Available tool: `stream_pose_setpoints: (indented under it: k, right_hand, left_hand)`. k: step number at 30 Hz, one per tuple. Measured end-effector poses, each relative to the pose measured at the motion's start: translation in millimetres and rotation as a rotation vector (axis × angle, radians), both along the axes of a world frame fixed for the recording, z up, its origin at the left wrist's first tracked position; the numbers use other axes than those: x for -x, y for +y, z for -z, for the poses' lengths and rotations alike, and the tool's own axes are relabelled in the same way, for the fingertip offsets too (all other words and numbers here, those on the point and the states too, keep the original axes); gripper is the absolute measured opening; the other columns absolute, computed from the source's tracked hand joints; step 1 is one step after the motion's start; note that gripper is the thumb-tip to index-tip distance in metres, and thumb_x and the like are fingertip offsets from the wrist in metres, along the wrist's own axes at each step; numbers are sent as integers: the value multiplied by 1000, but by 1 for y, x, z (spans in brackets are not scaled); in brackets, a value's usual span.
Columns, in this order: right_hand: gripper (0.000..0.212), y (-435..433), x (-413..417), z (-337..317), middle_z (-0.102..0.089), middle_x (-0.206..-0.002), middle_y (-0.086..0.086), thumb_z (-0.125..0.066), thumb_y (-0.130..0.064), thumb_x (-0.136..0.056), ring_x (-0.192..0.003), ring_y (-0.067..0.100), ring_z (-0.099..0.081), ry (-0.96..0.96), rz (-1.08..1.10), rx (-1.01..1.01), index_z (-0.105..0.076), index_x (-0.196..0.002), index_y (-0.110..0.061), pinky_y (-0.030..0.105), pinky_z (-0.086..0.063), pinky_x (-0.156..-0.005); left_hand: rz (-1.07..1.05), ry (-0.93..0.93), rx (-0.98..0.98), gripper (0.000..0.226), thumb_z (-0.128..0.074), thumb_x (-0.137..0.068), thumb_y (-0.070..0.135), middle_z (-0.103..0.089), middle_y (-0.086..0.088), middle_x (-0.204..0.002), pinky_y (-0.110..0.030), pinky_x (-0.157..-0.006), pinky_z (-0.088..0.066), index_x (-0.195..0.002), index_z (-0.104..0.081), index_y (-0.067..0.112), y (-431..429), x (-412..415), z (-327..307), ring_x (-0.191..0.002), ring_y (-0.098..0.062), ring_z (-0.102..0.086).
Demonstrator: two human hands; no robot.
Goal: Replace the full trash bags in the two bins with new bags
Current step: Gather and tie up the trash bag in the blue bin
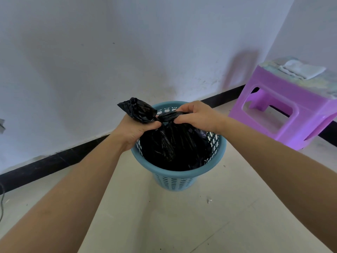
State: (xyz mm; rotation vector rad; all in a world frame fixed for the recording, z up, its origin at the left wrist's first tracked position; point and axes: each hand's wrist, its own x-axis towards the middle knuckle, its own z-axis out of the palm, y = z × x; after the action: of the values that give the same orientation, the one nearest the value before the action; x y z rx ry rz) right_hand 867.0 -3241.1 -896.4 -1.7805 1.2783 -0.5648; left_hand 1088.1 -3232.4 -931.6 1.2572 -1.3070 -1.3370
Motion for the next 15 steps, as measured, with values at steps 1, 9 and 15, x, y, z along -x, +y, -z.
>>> stream_pose_setpoints:
  k: [1,9,15]
  right_hand:
    - [13,-1,0,2,-74,-87,2,-70,-24,-86,-80,11,-68,30,-11,2,-76,-97,-22,34,-53,-89]
    - [13,-2,-17,4,-67,-70,6,-75,-31,-86,-66,20,-62,57,14,150,-79,-95,-22,33,-51,-72]
    - [22,5,-11,8,-76,-85,4,-74,-44,-87,-80,14,-73,48,-74,-47,-76,-87,-22,31,-58,-85]
  left_hand:
    - [-19,-4,6,24,-75,-76,-8,-73,-12,-96,-40,-92,-55,-99,-68,-4,0,0,-1,-91,-22,-70]
    - [-113,41,59,23,-77,-76,-5,-73,-19,-101,-39,-89,-57,-99,-71,-3,1,-4,-2,-95,-28,-71]
    - [-160,166,41,19,-69,-81,-7,-71,-20,-94,-36,-83,-57,-100,-71,-4,-3,4,-4,-87,-28,-70]
